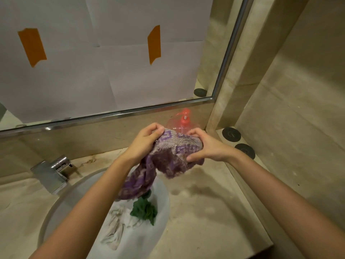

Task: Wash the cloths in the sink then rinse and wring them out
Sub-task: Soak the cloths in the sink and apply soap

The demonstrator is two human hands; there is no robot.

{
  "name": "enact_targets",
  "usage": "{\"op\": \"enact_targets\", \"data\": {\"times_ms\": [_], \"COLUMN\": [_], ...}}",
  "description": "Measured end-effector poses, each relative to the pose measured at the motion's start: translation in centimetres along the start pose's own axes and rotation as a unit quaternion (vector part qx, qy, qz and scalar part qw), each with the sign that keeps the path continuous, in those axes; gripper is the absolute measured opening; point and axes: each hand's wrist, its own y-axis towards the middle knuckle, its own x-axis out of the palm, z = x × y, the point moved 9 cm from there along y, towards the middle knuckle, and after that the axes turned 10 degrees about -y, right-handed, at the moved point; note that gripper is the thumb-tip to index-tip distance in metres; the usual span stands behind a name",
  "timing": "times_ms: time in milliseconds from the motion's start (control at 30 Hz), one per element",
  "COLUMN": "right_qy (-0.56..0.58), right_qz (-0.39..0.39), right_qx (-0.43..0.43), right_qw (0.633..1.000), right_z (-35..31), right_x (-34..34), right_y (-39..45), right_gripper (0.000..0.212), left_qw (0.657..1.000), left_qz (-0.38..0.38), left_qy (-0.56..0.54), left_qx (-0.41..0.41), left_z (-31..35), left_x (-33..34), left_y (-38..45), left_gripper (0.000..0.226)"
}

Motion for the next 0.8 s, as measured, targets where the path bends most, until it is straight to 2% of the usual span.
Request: {"op": "enact_targets", "data": {"times_ms": [67, 100, 133, 167, 233, 267, 333, 367, 400, 467, 533, 600, 667, 800], "right_qy": [-0.076, -0.101, -0.117, -0.12, -0.125, -0.119, -0.099, -0.103, -0.123, -0.202, -0.267, -0.227, -0.177, -0.132], "right_qz": [0.016, 0.023, 0.039, 0.065, 0.128, 0.15, 0.143, 0.111, 0.057, -0.041, -0.047, -0.02, -0.019, -0.079], "right_qx": [-0.053, -0.082, -0.112, -0.133, -0.126, -0.106, -0.083, -0.079, -0.069, -0.035, -0.042, -0.055, -0.052, -0.03], "right_qw": [0.996, 0.991, 0.986, 0.982, 0.976, 0.976, 0.981, 0.985, 0.988, 0.978, 0.962, 0.972, 0.983, 0.988], "right_z": [-1.3, -2.1, -2.5, -3.1, -3.3, -3.0, -2.2, -1.8, -1.6, -0.3, -0.1, -0.6, -0.5, 0.2], "right_x": [0.1, 0.2, 0.3, 0.1, -1.0, -1.6, -2.1, -1.8, -1.0, 0.9, 1.6, 1.4, 1.2, 1.7], "right_y": [0.2, 0.2, 0.3, 0.4, 0.5, 0.7, 1.1, 1.4, 1.6, 2.1, 2.5, 3.0, 3.3, 4.0], "right_gripper": [0.106, 0.11, 0.103, 0.085, 0.036, 0.02, 0.011, 0.016, 0.033, 0.059, 0.049, 0.021, 0.004, 0.022], "left_qw": [0.994, 0.987, 0.979, 0.973, 0.964, 0.958, 0.945, 0.939, 0.933, 0.924, 0.922, 0.919, 0.921, 0.93], "left_qz": [0.019, 0.031, 0.042, 0.05, 0.055, 0.048, 0.019, -0.001, -0.025, -0.084, -0.141, -0.198, -0.225, -0.225], "left_qy": [-0.081, -0.114, -0.133, -0.137, -0.128, -0.122, -0.11, -0.114, -0.118, -0.103, -0.063, -0.029, -0.032, -0.065], "left_qx": [-0.064, -0.107, -0.146, -0.178, -0.227, -0.254, -0.306, -0.325, -0.338, -0.357, -0.356, -0.341, -0.317, -0.282], "left_z": [-0.8, -1.5, -2.3, -3.1, -4.4, -5.1, -6.4, -7.0, -7.5, -8.4, -8.8, -9.0, -9.2, -9.8], "left_x": [-0.2, -0.5, -0.7, -1.0, -1.3, -1.3, -1.1, -0.8, -0.5, 0.1, 0.6, 1.2, 1.6, 1.2], "left_y": [0.2, 0.2, 0.2, 0.0, -0.3, -0.5, -1.1, -1.4, -1.6, -2.1, -2.5, -2.7, -2.4, -1.4], "left_gripper": [0.023, 0.023, 0.024, 0.025, 0.031, 0.037, 0.05, 0.057, 0.064, 0.074, 0.085, 0.101, 0.101, 0.09]}}
